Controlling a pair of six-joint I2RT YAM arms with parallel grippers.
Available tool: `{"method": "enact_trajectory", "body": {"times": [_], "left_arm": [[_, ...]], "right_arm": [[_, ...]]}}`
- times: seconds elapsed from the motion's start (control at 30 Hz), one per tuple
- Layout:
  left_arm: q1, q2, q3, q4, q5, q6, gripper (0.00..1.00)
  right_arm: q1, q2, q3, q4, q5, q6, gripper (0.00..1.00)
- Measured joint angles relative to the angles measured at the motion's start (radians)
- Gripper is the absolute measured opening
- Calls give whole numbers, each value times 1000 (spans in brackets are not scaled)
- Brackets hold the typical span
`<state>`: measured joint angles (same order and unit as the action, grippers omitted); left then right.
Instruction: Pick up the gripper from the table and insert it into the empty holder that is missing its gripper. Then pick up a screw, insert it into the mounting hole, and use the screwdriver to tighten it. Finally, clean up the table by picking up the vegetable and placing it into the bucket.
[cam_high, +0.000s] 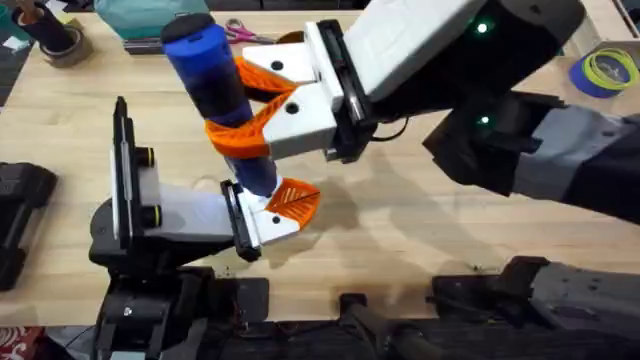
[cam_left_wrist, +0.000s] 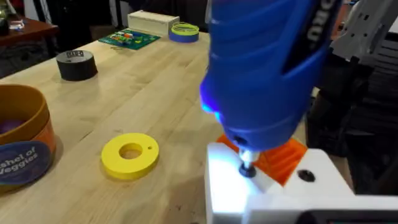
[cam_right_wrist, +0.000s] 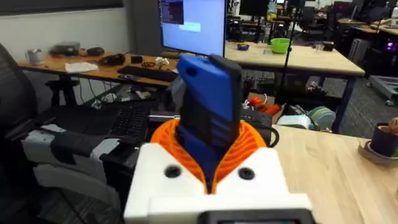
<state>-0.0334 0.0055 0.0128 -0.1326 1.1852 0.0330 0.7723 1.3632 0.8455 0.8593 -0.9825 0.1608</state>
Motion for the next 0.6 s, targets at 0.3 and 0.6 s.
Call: {"method": "enact_trajectory", "body": {"times": [0.3, 0.6], "left_arm": [[0, 0, 0, 0, 0, 0, 10], [0, 0, 0, 0, 0, 0, 10]], "right_arm": [[0, 0, 0, -20, 2, 0, 22], [0, 0, 0, -25, 2, 0, 22]]}}
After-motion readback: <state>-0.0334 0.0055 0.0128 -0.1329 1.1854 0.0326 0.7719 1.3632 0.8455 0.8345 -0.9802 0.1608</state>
